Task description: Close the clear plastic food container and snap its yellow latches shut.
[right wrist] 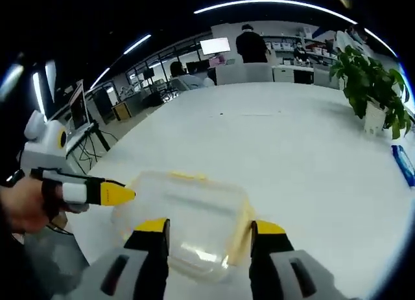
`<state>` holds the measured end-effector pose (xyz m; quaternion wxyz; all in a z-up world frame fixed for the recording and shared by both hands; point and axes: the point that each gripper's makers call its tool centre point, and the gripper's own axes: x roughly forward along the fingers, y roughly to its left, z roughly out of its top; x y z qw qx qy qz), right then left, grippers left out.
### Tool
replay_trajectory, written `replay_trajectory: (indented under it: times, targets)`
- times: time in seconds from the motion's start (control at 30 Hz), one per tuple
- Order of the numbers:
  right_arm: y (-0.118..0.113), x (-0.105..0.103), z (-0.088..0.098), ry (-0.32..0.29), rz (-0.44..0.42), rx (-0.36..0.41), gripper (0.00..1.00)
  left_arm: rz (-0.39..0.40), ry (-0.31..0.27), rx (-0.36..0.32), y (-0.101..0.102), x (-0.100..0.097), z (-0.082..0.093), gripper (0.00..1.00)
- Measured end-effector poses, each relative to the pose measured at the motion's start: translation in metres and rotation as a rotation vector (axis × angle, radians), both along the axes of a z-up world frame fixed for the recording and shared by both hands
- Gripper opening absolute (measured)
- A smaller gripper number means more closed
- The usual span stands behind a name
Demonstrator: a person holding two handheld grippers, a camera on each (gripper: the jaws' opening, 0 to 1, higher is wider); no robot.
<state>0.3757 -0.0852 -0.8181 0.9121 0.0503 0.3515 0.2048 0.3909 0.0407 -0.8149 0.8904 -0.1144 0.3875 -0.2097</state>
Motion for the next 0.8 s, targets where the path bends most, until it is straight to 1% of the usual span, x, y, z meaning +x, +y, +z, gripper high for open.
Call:
replay_trajectory:
  times: [0.1, 0.17, 0.2, 0.23, 0.27, 0.3, 0.33, 0.37, 0.4, 0.43, 0.47, 0.53, 0.57, 0.67, 0.7, 0.8]
  targets:
    - [0.002, -0.002, 0.0, 0.003, 0.001, 0.008, 0.47, -0.003, -0.005, 0.011, -0.002, -0.001, 0.0, 0.28]
    - [0.002, -0.001, 0.0, 0.01, 0.0, 0.01, 0.46, 0.024, 0.003, -0.013, -0.002, -0.001, 0.0, 0.28]
    - [0.006, -0.002, 0.0, 0.033, 0.022, 0.04, 0.43, 0.024, -0.002, -0.016, -0.002, 0.0, 0.001, 0.28]
    - [-0.005, -0.003, 0.001, 0.069, -0.014, 0.016, 0.41, 0.03, 0.007, -0.017, -0.002, -0.002, 0.001, 0.28]
    - [-0.005, 0.007, 0.008, 0.035, -0.032, 0.036, 0.41, 0.039, 0.011, -0.019, -0.001, -0.002, 0.001, 0.27]
    - [-0.003, 0.008, 0.006, 0.038, -0.019, 0.029, 0.4, 0.068, 0.027, -0.041, -0.003, -0.002, 0.001, 0.27]
    - [-0.004, 0.009, 0.007, 0.041, -0.017, 0.029, 0.4, 0.037, 0.065, -0.106, -0.014, -0.007, 0.001, 0.26]
    - [-0.004, 0.011, 0.008, 0.028, -0.019, 0.024, 0.4, 0.075, 0.035, -0.06, -0.004, -0.002, -0.001, 0.26]
    - [-0.007, 0.012, 0.011, 0.024, -0.032, 0.027, 0.4, 0.07, 0.032, -0.059, -0.005, -0.002, -0.001, 0.26]
    - [-0.004, 0.01, 0.008, 0.022, -0.032, 0.028, 0.39, 0.07, 0.032, -0.06, -0.003, -0.003, -0.002, 0.26]
    - [-0.003, 0.009, 0.01, 0.018, -0.028, 0.027, 0.39, 0.065, 0.03, -0.06, -0.002, -0.004, -0.002, 0.26]
    - [0.0, 0.006, 0.009, 0.011, -0.024, 0.027, 0.39, 0.08, 0.044, -0.083, 0.0, -0.004, -0.003, 0.26]
    - [0.001, 0.005, 0.007, 0.008, -0.023, 0.024, 0.4, 0.081, 0.043, -0.077, 0.001, -0.004, -0.003, 0.26]
    - [0.003, 0.004, 0.007, 0.007, -0.028, 0.027, 0.4, 0.08, 0.041, -0.062, -0.001, -0.004, -0.002, 0.27]
    - [0.005, 0.004, 0.005, 0.017, -0.027, 0.024, 0.4, 0.076, 0.04, -0.06, 0.001, -0.004, -0.002, 0.27]
    - [0.01, 0.001, 0.004, 0.019, -0.019, 0.019, 0.4, 0.074, 0.04, -0.054, 0.006, -0.005, -0.003, 0.27]
